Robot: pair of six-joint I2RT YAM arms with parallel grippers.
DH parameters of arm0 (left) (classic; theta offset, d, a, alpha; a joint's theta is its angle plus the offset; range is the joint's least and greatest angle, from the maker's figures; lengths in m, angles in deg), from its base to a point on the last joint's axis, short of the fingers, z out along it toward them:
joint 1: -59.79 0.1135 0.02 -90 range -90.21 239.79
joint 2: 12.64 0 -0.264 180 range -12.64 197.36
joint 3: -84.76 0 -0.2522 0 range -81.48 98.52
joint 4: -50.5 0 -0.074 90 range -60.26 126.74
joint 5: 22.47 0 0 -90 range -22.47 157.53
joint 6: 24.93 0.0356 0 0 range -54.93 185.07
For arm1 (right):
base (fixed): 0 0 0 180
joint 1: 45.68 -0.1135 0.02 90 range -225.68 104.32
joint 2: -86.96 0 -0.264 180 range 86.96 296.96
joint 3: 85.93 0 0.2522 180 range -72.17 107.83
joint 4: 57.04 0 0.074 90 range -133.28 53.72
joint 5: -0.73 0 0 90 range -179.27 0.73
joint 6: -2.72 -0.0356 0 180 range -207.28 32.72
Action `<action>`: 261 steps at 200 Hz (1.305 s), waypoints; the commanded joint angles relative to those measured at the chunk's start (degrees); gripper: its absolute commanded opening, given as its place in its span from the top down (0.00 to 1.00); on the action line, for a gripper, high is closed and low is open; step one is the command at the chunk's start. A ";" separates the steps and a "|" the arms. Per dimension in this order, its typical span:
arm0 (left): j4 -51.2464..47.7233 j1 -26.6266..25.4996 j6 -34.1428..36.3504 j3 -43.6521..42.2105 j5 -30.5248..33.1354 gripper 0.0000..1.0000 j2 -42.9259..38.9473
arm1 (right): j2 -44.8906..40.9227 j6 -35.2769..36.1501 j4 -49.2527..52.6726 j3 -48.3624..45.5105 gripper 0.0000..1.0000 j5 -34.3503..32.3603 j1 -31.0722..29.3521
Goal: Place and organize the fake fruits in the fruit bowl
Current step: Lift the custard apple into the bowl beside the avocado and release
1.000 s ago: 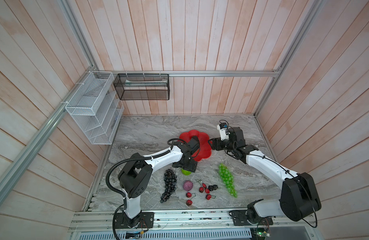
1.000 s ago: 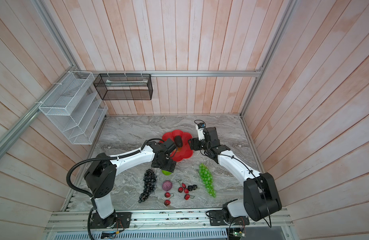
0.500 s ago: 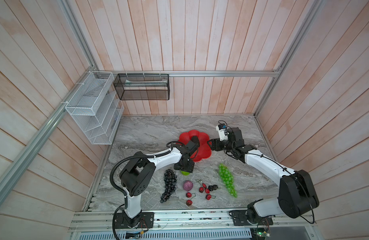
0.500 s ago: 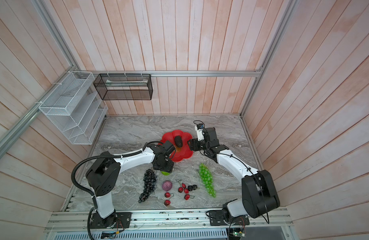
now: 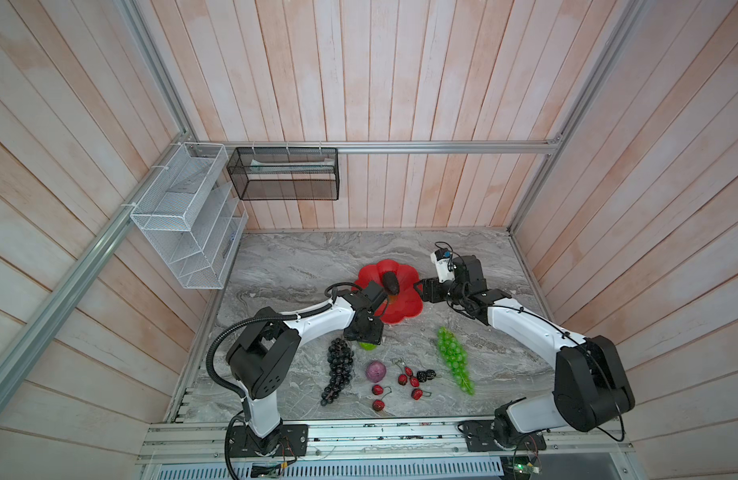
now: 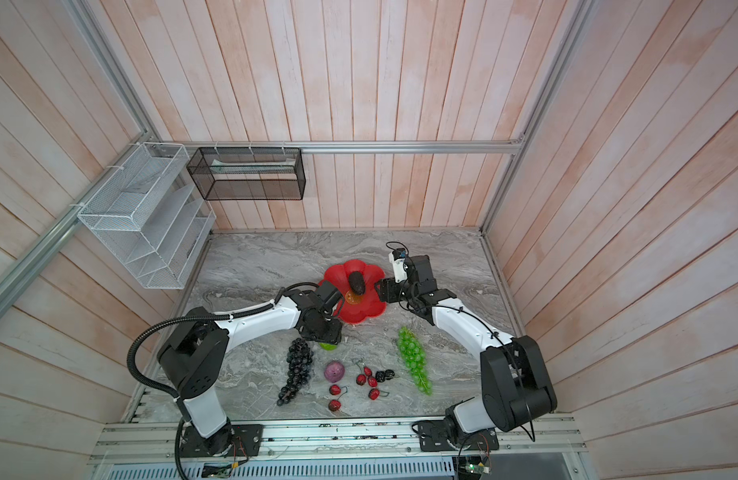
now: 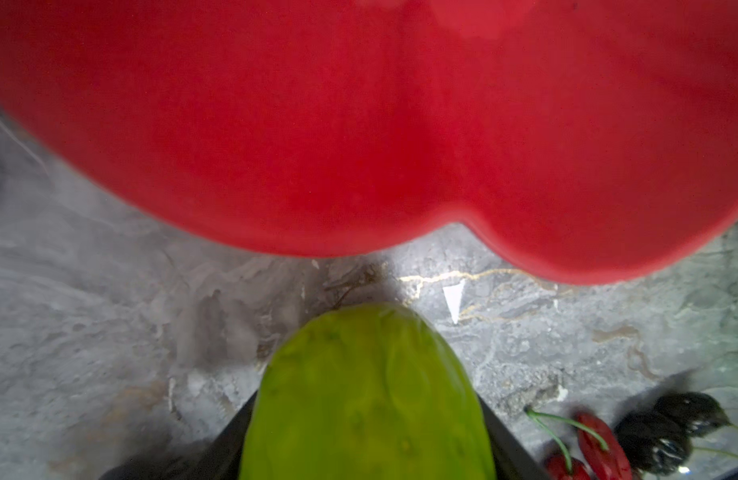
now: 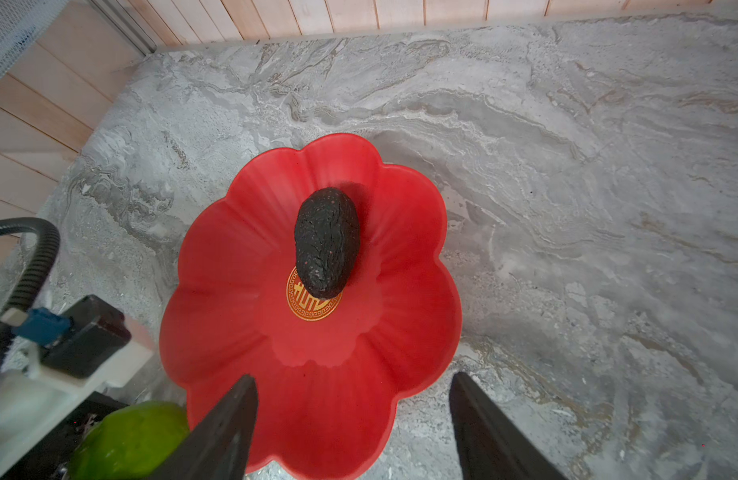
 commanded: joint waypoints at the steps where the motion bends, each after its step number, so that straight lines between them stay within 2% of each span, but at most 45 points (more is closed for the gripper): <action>1: -0.52 0.53 -0.47 0.05 -0.63 0.64 -3.91 | 0.04 -0.87 -2.33 -0.54 0.27 1.45 0.38; 57: -5.33 1.76 -0.32 5.92 -0.94 0.64 -8.81 | -0.46 -0.11 -1.95 0.90 0.27 1.78 0.83; 89: -5.77 4.31 -0.26 12.07 -1.66 0.65 -8.43 | -2.09 -0.37 -1.91 1.21 0.27 1.96 0.89; 154: -4.44 7.33 2.42 25.22 5.49 0.65 3.50 | -6.77 0.49 -1.23 -1.49 0.27 1.66 1.97; 193: -0.13 9.32 3.06 28.55 5.87 0.66 10.57 | -6.89 0.19 -0.08 -1.32 0.27 1.97 2.24; 261: -1.04 9.67 3.68 38.59 6.83 0.67 22.61 | -8.03 1.00 1.77 -1.57 0.27 1.65 2.67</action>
